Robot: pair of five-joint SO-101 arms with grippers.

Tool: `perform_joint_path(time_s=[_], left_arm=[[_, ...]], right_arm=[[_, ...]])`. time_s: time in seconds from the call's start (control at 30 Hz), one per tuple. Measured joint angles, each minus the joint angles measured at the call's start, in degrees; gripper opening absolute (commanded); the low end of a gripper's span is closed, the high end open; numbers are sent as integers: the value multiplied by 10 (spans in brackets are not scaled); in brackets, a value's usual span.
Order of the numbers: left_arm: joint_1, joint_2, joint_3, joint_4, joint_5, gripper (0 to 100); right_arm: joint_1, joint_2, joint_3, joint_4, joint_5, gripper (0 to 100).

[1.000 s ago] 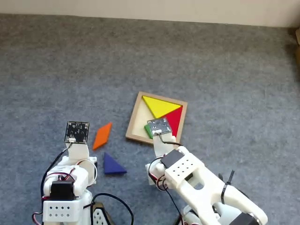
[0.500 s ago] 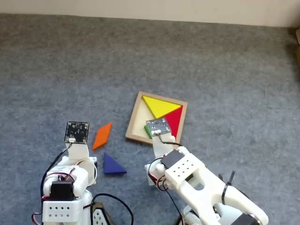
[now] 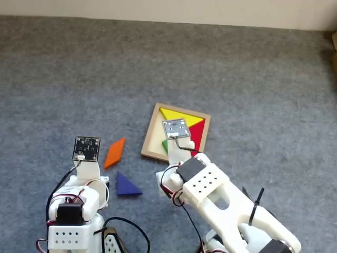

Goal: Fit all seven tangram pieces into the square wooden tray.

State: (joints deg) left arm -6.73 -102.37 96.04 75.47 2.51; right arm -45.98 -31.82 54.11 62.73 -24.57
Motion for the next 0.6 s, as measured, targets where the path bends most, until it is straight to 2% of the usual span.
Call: perform_joint_path(time_s=[0.13, 0.33, 0.6], left_arm=[[0, 0, 0, 0, 0, 7], [0, 0, 0, 0, 0, 7], [0, 0, 0, 0, 0, 7]], right_arm=[[-4, 37, -3, -4, -29, 252], [-4, 168, -41, -34, -37, 252], [-4, 180, -49, -40, -37, 231]])
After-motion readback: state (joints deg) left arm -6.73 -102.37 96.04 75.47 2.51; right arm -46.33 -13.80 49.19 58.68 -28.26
